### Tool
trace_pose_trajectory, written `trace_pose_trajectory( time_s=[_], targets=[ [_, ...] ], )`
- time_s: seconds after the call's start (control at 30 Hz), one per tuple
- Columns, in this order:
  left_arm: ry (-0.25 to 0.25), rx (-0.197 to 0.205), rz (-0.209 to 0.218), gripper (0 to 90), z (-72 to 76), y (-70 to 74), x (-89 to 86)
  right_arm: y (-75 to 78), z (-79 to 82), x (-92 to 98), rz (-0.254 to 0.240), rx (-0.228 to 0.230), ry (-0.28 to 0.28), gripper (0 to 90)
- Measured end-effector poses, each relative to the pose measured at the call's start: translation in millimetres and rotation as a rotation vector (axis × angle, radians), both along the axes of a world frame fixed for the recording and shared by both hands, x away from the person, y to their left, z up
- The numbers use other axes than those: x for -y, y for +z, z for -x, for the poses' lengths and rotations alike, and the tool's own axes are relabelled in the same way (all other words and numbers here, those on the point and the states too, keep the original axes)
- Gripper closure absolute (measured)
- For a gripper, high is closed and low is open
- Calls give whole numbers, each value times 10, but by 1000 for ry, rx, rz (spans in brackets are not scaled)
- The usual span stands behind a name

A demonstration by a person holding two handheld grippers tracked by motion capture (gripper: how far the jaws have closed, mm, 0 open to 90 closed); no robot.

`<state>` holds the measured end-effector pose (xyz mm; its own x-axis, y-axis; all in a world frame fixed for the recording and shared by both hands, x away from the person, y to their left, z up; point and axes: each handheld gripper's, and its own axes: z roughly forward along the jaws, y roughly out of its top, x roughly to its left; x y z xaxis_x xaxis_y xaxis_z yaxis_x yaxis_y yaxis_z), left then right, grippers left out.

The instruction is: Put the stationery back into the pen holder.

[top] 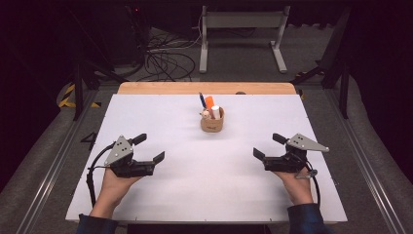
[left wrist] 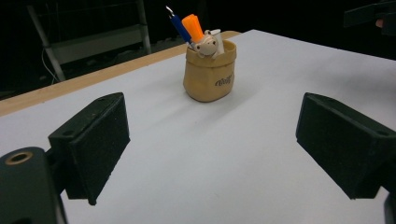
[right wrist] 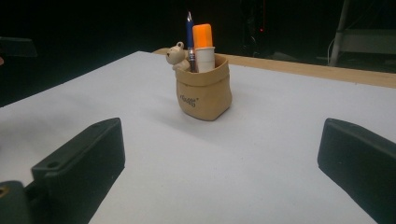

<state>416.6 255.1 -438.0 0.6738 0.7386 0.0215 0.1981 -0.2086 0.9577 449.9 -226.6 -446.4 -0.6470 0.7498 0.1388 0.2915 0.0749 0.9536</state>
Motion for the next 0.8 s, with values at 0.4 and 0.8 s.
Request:
trace_pose_trajectory(
  time_s=[0.4, 0.8],
  targets=[
    [3, 3, -1, 105, -1, 5, -18, -12, 64, 117, -6, -10, -15, 16],
    [3, 6, -6, 105, -4, 8, -26, -21, 100, 194, 1, -17, -29, 16]
  ],
)
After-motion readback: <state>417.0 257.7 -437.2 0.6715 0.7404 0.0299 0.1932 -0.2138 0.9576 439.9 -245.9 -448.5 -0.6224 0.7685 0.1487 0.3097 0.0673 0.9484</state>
